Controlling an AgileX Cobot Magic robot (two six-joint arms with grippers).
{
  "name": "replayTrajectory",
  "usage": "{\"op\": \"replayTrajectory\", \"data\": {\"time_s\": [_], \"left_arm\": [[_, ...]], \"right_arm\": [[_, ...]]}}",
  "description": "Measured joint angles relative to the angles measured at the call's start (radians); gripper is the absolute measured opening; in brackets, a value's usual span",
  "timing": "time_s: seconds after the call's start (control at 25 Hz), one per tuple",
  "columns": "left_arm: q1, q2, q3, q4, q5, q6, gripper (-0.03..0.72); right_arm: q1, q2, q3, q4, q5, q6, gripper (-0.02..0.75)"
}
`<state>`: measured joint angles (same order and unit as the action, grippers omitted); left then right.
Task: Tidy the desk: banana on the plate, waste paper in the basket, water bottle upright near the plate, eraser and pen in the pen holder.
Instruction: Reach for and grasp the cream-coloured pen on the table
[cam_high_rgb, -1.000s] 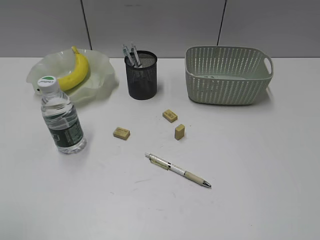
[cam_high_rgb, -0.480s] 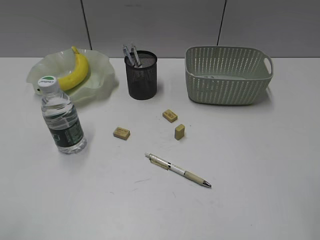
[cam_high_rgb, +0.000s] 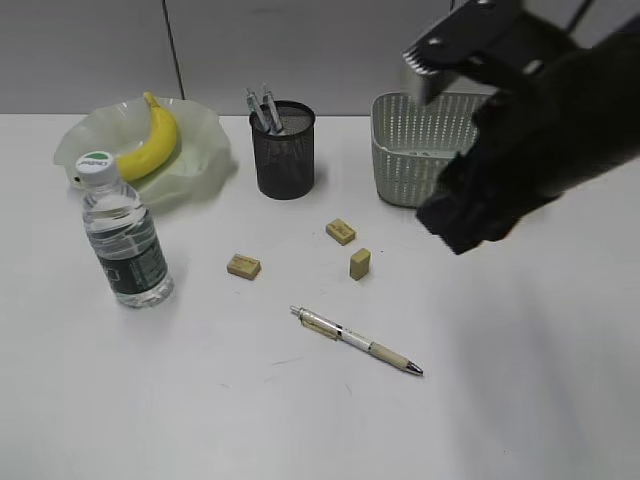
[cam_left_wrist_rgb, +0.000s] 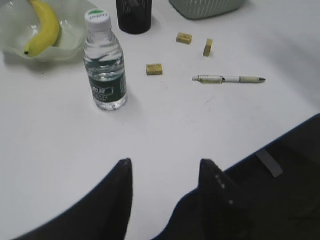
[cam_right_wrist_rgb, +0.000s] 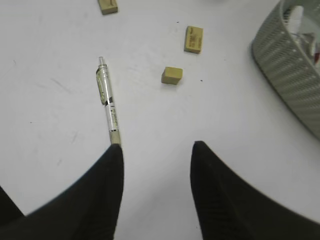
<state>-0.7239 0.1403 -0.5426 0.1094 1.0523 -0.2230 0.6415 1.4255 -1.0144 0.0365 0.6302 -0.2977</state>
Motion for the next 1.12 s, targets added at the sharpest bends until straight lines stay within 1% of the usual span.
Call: {"op": "replayTrajectory", "data": {"time_s": [0.16, 0.28, 0.52, 0.68, 0.84, 1.12], "left_arm": [[0.000, -0.005, 0.003, -0.005, 0.003, 0.001, 0.319], [0.000, -0.006, 0.003, -0.007, 0.004, 0.002, 0.317], [0.000, -0.006, 0.003, -0.007, 0.004, 0.002, 0.315], [0.000, -0.006, 0.003, -0.007, 0.004, 0.002, 0.314], [0.000, -0.006, 0.003, -0.007, 0.004, 0.002, 0.313], [0.000, -0.006, 0.003, -0.007, 0.005, 0.002, 0.313]], "right_arm": [[0.040, 0.187, -0.114, 0.000, 0.054, -0.008, 0.361], [0.058, 0.303, -0.161, -0.001, 0.075, -0.010, 0.372], [0.064, 0.490, -0.190, -0.007, 0.082, -0.011, 0.473], [0.064, 0.559, -0.211, -0.008, 0.075, -0.011, 0.488], [0.064, 0.599, -0.239, -0.008, 0.041, -0.014, 0.489], [0.068, 0.667, -0.265, 0.008, 0.032, -0.052, 0.489]]}}
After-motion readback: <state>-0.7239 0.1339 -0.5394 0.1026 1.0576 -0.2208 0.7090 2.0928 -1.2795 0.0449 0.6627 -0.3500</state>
